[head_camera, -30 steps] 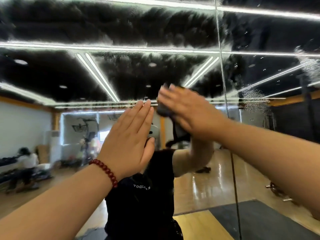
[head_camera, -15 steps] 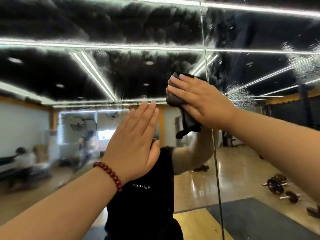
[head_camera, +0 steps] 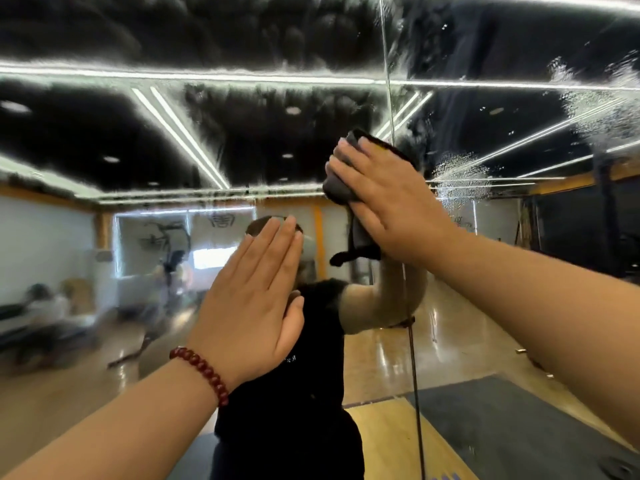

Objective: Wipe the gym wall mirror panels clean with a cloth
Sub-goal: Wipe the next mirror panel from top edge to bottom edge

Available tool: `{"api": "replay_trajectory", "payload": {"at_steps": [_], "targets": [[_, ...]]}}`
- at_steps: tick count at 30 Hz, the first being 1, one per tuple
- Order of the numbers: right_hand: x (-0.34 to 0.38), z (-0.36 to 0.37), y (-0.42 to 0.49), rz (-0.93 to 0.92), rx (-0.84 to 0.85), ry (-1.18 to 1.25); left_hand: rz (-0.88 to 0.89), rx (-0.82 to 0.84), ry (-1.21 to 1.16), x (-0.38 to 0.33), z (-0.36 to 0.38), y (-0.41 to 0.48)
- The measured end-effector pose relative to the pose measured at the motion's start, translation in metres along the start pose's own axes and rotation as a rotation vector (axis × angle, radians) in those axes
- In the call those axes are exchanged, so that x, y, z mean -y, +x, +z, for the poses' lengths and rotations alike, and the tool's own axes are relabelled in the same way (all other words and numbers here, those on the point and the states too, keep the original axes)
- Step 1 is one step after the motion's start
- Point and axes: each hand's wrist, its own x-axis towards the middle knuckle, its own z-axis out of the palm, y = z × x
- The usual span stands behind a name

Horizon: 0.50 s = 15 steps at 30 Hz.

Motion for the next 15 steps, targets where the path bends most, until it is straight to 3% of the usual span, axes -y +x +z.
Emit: {"api": "replay_trajectory", "payload": {"at_steps": [5, 8, 13, 15], "targets": [[0.084, 0.021, -0.113, -0.211, 0.100, 0.007, 0.002, 0.055, 0.008, -0.012, 0.007, -0.031], [0.089, 0.017, -0.126, -0.276, 0.176, -0.010, 0.011, 0.079, -0.004, -0.017, 0.008, -0.048], [0.064, 0.009, -0.053, 0.085, 0.040, 0.004, -0.013, 0.042, -0.033, -0.022, 0.010, -0.058], [0.074, 0.014, -0.056, 0.145, -0.026, 0.026, -0.030, 0.041, -0.049, -0.025, 0.013, -0.063]]}}
